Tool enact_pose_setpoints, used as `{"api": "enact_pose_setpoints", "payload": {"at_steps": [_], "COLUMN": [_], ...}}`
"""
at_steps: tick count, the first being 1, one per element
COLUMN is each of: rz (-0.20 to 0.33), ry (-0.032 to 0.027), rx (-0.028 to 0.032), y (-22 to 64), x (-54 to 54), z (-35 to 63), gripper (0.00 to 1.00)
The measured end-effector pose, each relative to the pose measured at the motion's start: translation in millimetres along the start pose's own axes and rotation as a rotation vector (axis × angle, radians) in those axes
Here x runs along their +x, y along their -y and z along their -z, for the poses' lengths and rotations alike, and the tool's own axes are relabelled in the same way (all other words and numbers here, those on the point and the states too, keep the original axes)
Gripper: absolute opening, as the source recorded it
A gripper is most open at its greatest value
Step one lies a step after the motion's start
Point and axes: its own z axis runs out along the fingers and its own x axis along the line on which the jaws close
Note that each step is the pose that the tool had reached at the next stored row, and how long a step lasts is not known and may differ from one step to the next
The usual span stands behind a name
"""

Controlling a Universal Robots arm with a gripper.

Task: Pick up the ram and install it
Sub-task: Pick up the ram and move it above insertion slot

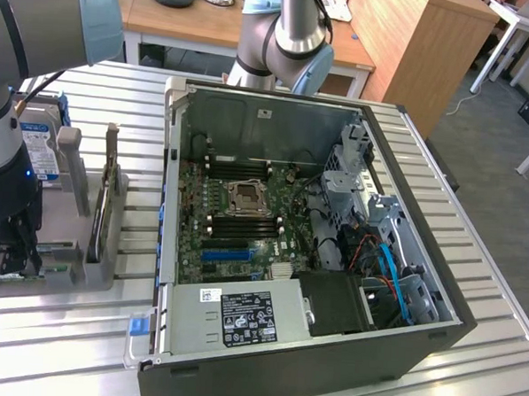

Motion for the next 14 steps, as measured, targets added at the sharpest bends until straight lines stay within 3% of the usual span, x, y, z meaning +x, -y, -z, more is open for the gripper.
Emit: {"api": "enact_pose_setpoints", "payload": {"at_steps": [14], "rz": [0.000], "ry": [-0.0001], "rx": [-0.0002], "y": [0.1], "x": [0.6], "z": [18.7], "gripper": [0.12]}}
